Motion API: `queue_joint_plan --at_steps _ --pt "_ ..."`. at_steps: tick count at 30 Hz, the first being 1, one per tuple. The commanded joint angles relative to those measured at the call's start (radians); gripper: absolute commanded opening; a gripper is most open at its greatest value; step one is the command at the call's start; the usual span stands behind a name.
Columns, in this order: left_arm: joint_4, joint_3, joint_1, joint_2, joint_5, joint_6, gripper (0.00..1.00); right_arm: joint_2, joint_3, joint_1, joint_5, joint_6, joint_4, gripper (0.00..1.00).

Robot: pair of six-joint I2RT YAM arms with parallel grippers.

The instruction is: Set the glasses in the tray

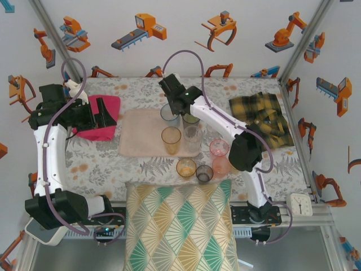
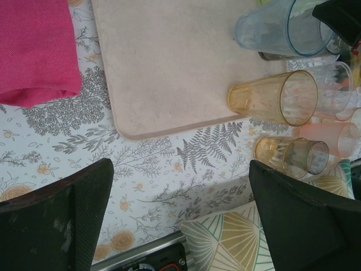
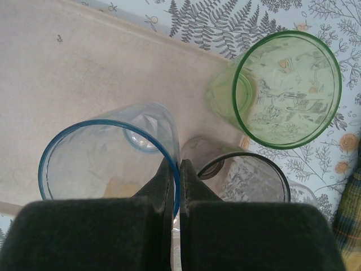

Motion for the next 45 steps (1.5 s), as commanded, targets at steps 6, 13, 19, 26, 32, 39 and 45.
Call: queue_joint_plan --at_steps 6,13,19,26,32,39,45 --pt "0.003 -0.006 0.006 -0.017 0.025 -0.011 0.97 0.003 -0.012 -0.007 -0.009 0.031 0.031 0.01" --pt "0.004 -0.008 0.008 -0.020 0.027 -0.011 0.97 0.008 -0.020 -0.009 -0.017 0.037 0.033 0.01" --pt "0.004 -0.008 0.008 -0.022 0.027 -0.012 0.97 0.012 -0.031 -0.015 -0.027 0.048 0.035 0.02" --pt "0.005 -0.009 0.008 -0.020 0.028 -0.013 0.97 0.020 -0.032 -0.018 -0.040 0.051 0.040 0.02" --pt "0.006 -0.010 0.009 -0.022 0.029 -0.014 0.97 0.029 -0.031 -0.021 -0.046 0.054 0.040 0.04" --pt "0.006 -0.011 0.009 -0.023 0.029 -0.013 0.97 0.037 -0.033 -0.024 -0.055 0.056 0.040 0.05" --pt "0.006 -0.011 0.009 -0.025 0.029 -0.014 0.97 0.044 -0.029 -0.028 -0.060 0.057 0.037 0.10"
